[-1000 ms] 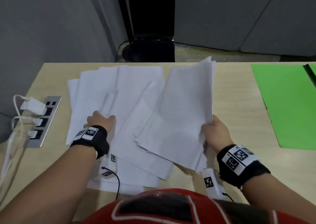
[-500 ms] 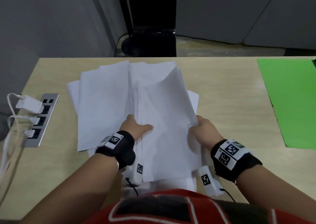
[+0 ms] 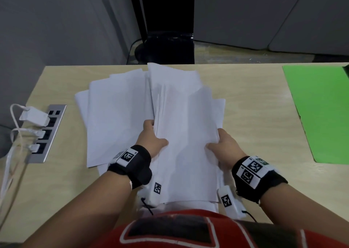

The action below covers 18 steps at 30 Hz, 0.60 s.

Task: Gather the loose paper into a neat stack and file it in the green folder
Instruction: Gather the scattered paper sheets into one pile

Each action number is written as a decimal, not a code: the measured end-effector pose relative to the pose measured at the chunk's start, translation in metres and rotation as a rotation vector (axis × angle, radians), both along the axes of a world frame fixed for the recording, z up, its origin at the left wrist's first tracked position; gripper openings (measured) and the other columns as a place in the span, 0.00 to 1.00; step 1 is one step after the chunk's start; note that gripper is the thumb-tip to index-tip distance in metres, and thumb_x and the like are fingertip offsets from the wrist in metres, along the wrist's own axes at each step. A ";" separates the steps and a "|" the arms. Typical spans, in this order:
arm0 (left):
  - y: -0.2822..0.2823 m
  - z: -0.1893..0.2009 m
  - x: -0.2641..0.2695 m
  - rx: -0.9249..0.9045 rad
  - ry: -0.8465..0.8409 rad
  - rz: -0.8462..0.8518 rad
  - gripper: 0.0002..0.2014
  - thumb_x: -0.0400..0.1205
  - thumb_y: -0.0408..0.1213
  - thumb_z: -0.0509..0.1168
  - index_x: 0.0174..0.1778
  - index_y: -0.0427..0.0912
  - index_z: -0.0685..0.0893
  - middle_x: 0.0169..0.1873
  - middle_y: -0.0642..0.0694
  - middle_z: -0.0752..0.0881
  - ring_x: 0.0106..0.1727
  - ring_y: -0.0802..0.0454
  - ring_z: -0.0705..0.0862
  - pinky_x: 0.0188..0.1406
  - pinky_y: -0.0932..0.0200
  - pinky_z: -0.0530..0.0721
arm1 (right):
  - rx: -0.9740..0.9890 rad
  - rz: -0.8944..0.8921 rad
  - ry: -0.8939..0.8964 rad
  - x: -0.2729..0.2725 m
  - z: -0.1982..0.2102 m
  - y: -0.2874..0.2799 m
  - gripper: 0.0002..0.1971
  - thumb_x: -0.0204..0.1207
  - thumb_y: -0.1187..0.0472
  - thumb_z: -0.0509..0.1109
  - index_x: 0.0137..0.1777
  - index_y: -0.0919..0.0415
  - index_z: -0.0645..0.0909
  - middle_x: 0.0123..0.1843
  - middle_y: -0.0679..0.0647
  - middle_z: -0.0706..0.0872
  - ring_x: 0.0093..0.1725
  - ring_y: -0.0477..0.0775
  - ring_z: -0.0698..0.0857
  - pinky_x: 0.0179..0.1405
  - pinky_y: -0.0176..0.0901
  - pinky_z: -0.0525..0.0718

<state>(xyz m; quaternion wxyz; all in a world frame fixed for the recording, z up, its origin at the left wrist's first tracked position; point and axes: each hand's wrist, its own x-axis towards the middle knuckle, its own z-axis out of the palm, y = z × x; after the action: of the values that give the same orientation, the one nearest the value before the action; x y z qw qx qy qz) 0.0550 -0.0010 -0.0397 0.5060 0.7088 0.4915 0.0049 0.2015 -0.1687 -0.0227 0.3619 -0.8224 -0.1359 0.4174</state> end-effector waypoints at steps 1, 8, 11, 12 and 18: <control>0.000 0.001 -0.002 0.003 -0.060 0.001 0.38 0.73 0.31 0.72 0.74 0.47 0.57 0.63 0.47 0.76 0.56 0.48 0.80 0.53 0.58 0.76 | 0.004 -0.031 -0.014 0.001 -0.002 -0.001 0.15 0.75 0.67 0.66 0.60 0.55 0.70 0.55 0.57 0.85 0.47 0.59 0.85 0.39 0.51 0.86; 0.016 0.008 -0.019 -0.140 -0.382 0.048 0.42 0.68 0.30 0.72 0.75 0.55 0.59 0.60 0.58 0.79 0.60 0.60 0.82 0.62 0.53 0.80 | 0.194 -0.388 0.059 0.003 -0.015 -0.004 0.42 0.69 0.63 0.78 0.77 0.54 0.56 0.57 0.51 0.82 0.45 0.43 0.83 0.35 0.34 0.78; 0.027 0.007 -0.022 -0.144 -0.345 0.088 0.33 0.72 0.29 0.72 0.70 0.53 0.67 0.59 0.52 0.83 0.59 0.52 0.84 0.64 0.46 0.81 | 0.227 -0.288 0.217 0.006 -0.014 0.001 0.26 0.68 0.65 0.79 0.65 0.60 0.73 0.53 0.55 0.90 0.46 0.54 0.91 0.36 0.39 0.84; 0.031 0.006 -0.022 -0.120 -0.302 0.072 0.28 0.74 0.31 0.72 0.67 0.50 0.71 0.57 0.50 0.85 0.58 0.51 0.85 0.65 0.44 0.81 | 0.207 -0.231 0.236 0.007 -0.013 0.002 0.21 0.68 0.64 0.78 0.61 0.60 0.78 0.50 0.56 0.91 0.41 0.54 0.91 0.30 0.39 0.84; 0.059 -0.013 -0.017 0.053 -0.038 0.036 0.14 0.74 0.37 0.69 0.55 0.46 0.81 0.54 0.46 0.86 0.54 0.46 0.85 0.60 0.54 0.80 | 0.074 -0.194 0.007 0.011 -0.021 0.020 0.06 0.72 0.64 0.70 0.49 0.56 0.81 0.44 0.55 0.90 0.43 0.60 0.89 0.43 0.48 0.88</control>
<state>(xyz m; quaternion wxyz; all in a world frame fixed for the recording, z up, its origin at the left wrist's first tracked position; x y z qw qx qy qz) 0.0383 0.0576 -0.0525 0.4961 0.7127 0.4943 0.0406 0.2127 -0.1491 -0.0435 0.4311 -0.8163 -0.0698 0.3780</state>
